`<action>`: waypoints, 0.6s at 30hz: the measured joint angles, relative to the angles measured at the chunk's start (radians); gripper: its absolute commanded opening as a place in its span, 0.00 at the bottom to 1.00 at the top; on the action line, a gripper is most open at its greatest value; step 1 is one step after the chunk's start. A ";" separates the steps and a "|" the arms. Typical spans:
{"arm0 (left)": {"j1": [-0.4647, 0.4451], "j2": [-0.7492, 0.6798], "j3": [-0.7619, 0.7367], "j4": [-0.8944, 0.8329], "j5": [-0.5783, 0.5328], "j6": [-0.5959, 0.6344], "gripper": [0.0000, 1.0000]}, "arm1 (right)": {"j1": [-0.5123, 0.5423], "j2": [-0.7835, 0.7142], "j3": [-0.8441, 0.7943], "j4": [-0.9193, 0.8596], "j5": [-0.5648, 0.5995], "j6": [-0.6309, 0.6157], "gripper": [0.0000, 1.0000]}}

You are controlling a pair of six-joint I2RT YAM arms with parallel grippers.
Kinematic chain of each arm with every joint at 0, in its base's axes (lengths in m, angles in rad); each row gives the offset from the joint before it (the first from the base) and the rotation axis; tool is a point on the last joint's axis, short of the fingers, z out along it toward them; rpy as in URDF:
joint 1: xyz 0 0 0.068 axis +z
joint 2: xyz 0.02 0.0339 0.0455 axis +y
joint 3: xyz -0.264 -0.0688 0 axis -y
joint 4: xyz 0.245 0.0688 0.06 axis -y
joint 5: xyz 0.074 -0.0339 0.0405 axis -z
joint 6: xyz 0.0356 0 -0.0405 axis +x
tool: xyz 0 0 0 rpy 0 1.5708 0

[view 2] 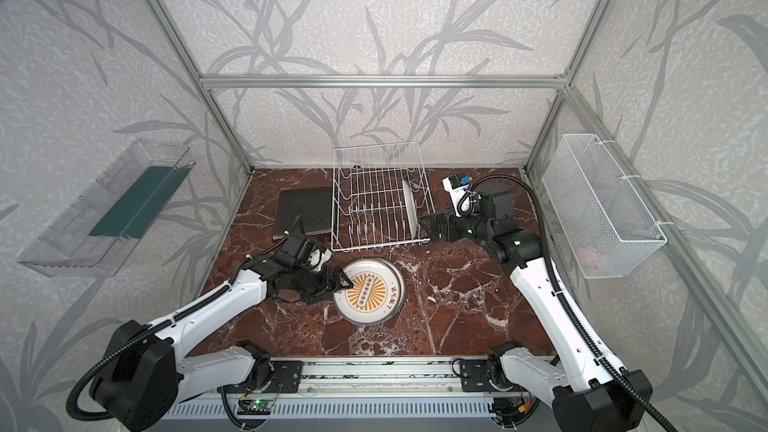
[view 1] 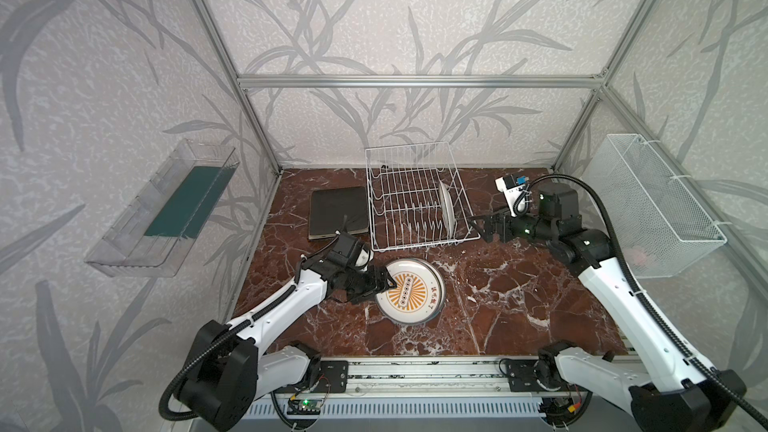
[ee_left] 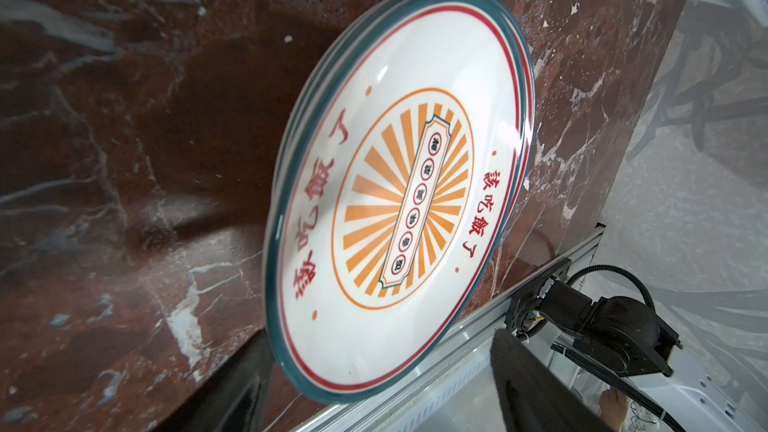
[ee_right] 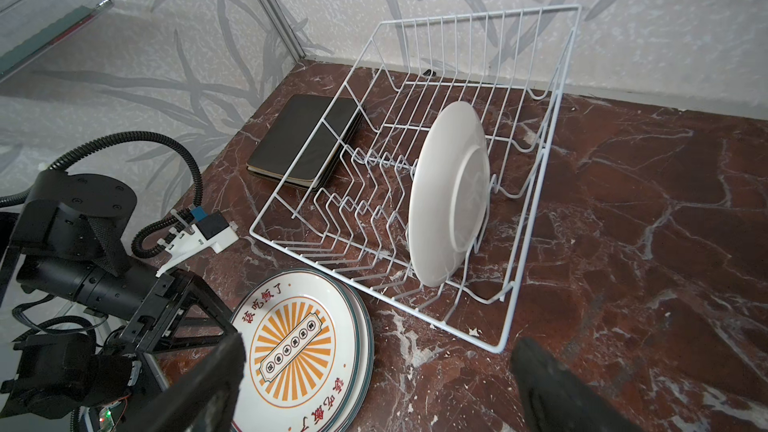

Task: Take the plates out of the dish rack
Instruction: 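Lower the plate onto the sunburst plate stack and open the left gripper, then reach the left gripper up into the rack toward the last plate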

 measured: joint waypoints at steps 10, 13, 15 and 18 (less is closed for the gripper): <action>-0.002 -0.015 0.211 -0.223 -0.134 0.029 0.92 | 0.000 0.001 0.000 0.000 0.006 -0.004 0.99; -0.002 -0.016 0.322 -0.253 -0.172 0.043 0.92 | 0.000 -0.001 0.000 -0.001 0.019 -0.011 0.99; -0.002 -0.006 0.406 -0.264 -0.185 0.055 0.91 | 0.000 -0.005 0.000 -0.001 0.028 -0.018 0.99; -0.002 0.055 0.543 -0.267 -0.189 0.079 0.90 | 0.000 -0.010 0.000 -0.003 0.041 -0.026 0.99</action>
